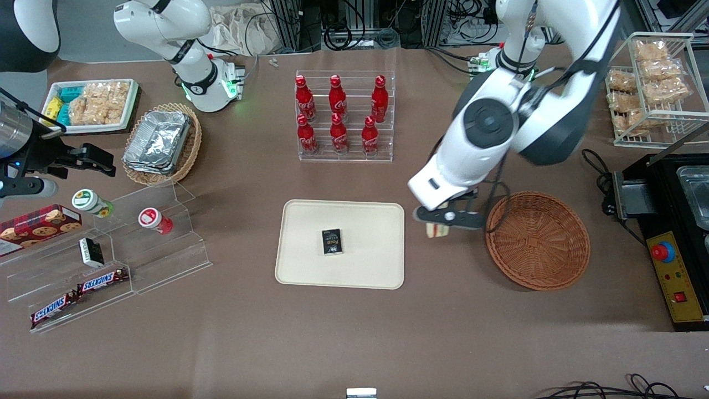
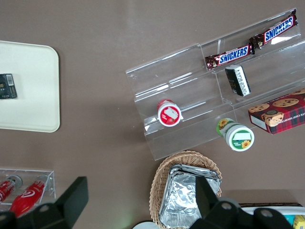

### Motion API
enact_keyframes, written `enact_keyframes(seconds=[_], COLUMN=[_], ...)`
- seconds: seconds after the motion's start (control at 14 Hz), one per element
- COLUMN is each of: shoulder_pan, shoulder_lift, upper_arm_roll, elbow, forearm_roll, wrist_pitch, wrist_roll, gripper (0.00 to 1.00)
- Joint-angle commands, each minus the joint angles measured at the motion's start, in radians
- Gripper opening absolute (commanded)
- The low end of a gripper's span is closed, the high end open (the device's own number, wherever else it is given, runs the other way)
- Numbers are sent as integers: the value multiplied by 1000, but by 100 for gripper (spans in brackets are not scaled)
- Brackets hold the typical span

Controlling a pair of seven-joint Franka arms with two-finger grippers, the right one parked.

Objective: Place sandwich from basket to tray
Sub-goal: 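Carry the held sandwich over to the cream tray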

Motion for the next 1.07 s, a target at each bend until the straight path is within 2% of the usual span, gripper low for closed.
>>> enact_keyframes(seconds=[0.0,0.21,0.43,0.71,0.79,0.86,1.0], shoulder_pan=[-38,-67,-103,-103,-101,-100,-92], shoulder_lift=[109,213,298,329,326,320,295], upper_arm_roll=[0,1,3,4,4,4,4], elbow=[25,26,26,25,26,26,26], forearm_roll=[41,54,119,138,129,127,124], wrist_pitch=[113,232,332,357,356,352,331], wrist_roll=[7,7,-2,-7,-11,-16,-75], gripper=[0,0,0,0,33,99,100])
